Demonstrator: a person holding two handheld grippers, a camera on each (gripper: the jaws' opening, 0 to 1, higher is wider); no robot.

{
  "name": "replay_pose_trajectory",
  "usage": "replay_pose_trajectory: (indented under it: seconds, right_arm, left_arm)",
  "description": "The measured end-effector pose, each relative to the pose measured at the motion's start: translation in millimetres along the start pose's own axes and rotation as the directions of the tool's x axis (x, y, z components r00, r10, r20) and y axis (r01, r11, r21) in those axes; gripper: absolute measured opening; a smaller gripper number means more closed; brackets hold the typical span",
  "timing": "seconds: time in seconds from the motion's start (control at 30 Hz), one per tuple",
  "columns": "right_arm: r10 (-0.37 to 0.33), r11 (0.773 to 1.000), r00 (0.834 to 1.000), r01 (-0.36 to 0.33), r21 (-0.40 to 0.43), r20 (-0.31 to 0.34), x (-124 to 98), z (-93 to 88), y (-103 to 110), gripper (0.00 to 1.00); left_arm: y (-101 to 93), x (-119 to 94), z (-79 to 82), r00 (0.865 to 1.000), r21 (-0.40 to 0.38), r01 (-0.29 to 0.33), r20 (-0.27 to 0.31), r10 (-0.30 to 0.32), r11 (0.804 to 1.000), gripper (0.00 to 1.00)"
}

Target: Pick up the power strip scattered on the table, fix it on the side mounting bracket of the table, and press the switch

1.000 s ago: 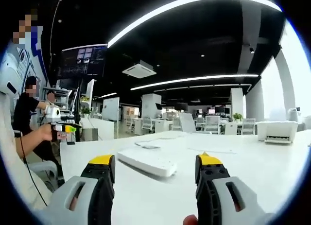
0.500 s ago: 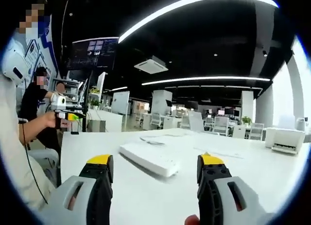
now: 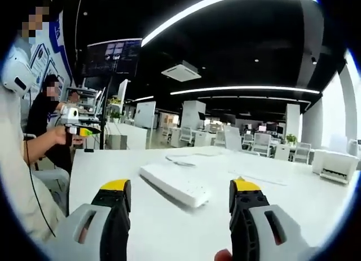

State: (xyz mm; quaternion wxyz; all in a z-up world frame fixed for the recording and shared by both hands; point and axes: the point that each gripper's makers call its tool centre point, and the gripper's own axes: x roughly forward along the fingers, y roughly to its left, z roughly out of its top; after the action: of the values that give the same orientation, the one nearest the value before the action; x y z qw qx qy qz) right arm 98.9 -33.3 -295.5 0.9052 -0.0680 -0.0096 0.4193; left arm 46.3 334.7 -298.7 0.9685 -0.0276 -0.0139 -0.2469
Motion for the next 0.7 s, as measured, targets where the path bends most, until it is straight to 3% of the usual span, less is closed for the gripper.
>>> replay_pose_trajectory:
  seconds: [0.3,0.7]
  right_arm:
    - [0.030,1.000,1.000,-0.030,-0.004,-0.005,7,1.5,-9,0.67]
    - [0.081,0.996,0.995,-0.083,-0.031,-0.059,24,-0.5,-16,0.68]
  left_arm:
    - [-1.5,1,-1.5,1.000,0.006,0.005,-0.008,-0.005,1.000,0.51]
    - [-2.0,1,-4.9,1.000,0.007,0.005,-0.021,-0.004,1.000,0.51]
